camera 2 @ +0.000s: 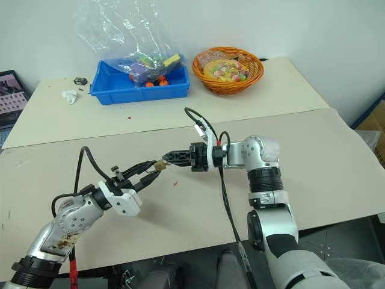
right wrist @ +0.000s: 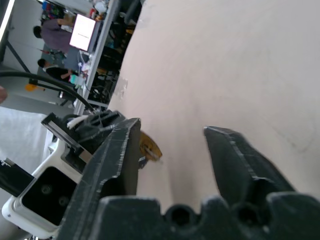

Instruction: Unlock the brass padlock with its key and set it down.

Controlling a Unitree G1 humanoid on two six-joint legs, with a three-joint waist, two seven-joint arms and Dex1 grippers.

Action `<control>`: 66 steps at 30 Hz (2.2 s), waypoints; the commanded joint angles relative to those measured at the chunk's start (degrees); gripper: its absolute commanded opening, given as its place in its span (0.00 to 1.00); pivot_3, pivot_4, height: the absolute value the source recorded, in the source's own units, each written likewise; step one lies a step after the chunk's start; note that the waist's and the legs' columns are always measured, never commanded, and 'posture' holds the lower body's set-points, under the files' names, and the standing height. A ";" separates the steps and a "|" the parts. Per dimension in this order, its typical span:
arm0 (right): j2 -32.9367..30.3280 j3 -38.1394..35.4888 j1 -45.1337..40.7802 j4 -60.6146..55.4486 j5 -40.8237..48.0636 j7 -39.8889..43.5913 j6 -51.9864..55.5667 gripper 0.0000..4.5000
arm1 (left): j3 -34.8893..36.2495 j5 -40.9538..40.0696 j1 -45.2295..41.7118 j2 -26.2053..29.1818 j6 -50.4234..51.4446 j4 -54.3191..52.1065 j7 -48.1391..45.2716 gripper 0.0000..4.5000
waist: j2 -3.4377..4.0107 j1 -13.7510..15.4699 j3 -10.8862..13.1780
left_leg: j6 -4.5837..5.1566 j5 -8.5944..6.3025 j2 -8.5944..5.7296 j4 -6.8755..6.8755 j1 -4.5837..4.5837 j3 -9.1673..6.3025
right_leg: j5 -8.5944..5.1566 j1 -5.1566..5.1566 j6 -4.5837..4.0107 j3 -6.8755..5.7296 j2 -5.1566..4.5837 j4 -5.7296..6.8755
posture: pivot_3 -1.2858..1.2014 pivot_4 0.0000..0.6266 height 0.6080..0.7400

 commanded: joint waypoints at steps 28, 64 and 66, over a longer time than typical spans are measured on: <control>-4.38 9.60 5.00 -11.28 3.17 8.25 -12.92 1.00 | 0.60 -1.62 -0.67 -0.05 -0.30 -2.47 -0.69 0.19 | 0.00 0.16 0.00 | 0.00 0.00 -0.01 0.07 0.00 0.01 | 0.01 0.01 -0.02 -0.01 0.00 0.00 | 0.52 0.24 1.00; -3.99 11.45 6.99 -15.68 4.52 7.61 -11.15 0.05 | 0.72 -2.59 0.26 -0.22 -0.22 -3.00 -1.17 0.19 | 0.00 0.15 0.00 | 0.00 0.00 -0.01 0.09 0.00 0.01 | 0.01 0.01 -0.02 -0.01 0.00 0.01 | 0.52 0.24 1.00; -3.91 11.31 7.02 -15.75 4.61 7.47 -10.98 0.05 | 0.42 -3.40 0.23 -0.15 -0.38 -2.99 -1.67 0.19 | 0.00 0.15 0.00 | 0.00 0.00 -0.01 0.09 0.00 0.01 | 0.01 0.01 -0.02 -0.01 0.00 0.02 | 0.52 0.24 1.00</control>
